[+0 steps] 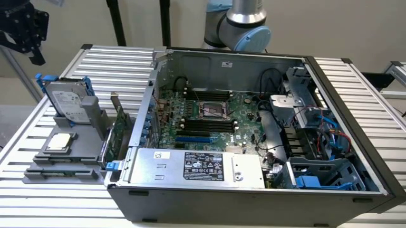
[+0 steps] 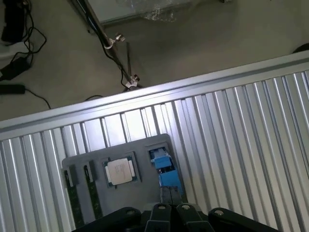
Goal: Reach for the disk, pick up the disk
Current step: 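Pick up the disk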
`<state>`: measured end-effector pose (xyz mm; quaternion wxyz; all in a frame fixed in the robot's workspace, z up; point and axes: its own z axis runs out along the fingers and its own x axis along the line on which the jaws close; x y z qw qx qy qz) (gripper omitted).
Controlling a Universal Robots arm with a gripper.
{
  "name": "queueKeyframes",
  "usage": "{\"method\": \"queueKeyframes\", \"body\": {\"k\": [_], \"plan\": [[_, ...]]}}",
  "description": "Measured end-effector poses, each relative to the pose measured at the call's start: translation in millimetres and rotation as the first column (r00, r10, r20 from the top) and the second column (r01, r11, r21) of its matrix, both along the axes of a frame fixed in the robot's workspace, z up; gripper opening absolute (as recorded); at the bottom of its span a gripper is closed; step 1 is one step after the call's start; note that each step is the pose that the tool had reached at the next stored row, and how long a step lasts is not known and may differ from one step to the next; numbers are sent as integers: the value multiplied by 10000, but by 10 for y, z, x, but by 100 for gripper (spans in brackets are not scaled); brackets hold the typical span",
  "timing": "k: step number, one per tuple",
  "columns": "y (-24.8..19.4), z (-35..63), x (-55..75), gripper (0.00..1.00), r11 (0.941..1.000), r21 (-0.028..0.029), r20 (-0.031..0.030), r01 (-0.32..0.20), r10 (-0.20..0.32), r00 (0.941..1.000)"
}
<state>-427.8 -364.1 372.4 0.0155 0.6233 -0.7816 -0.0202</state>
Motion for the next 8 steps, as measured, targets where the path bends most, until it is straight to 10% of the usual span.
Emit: {"method": "queueKeyframes", "body": {"k": [8], "plan": [[21,-27,16,11,9985,-12,62,-544,544,9985]]}}
